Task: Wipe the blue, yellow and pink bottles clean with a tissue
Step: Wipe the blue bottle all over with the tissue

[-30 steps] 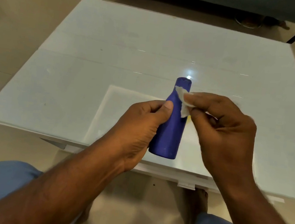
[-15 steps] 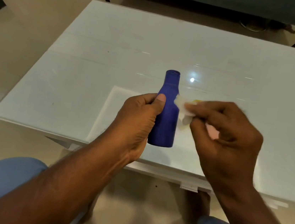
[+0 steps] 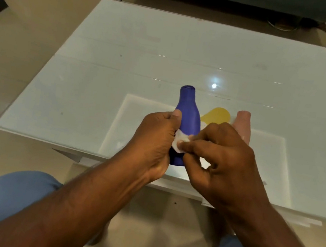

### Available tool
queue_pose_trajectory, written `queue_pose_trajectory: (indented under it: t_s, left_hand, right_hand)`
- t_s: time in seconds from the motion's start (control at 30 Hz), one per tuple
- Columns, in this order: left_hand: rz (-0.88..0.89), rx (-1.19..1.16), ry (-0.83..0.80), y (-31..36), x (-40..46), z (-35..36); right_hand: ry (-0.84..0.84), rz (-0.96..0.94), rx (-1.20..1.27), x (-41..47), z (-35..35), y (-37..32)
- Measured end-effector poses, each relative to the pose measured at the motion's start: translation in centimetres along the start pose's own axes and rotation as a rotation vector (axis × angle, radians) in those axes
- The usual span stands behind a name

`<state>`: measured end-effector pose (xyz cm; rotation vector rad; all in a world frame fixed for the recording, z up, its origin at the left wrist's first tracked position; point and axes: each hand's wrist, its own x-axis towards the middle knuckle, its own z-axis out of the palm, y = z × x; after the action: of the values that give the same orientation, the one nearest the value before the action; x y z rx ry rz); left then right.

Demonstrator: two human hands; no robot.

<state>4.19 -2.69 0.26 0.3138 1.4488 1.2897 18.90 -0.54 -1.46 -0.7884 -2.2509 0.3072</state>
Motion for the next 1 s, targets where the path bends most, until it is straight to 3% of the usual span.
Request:
queue_pose_trajectory:
  t_s: [0.2,0.3,0.5,0.67,0.87,1.0]
  left_hand:
    - [0.091,0.167,-0.057,0.6,-0.5,0.4]
    - [0.071,0.188,-0.099,0.1,-0.7,0.7]
    - [0.01,0.016,-0.008,0.5,-0.6,0.2]
    - [0.081,0.182,0.019,0.8,-0.2,-0.3]
    - [0.098,0.27,-0.082,0.4,-0.5,0.3]
    - [0.092,0.213,-0.105,0.1,-0.7,0.9]
  right_hand:
    - [0.176,0.207,0.104,0.9,-1.3,1.4]
    - [0.139,0.292,0.119,1.2,-1.3,1.5]
    - [0.091,0.172,0.101,0.4,-0.3,1.3]
    - [-0.066,0.097,0.089,-0.7,-0.6,0.3]
    - [0.128,0.164,0.127,0.5,-1.7,1.0]
    - [0.135,0.21,0.108,0.5,-1.2,1.2]
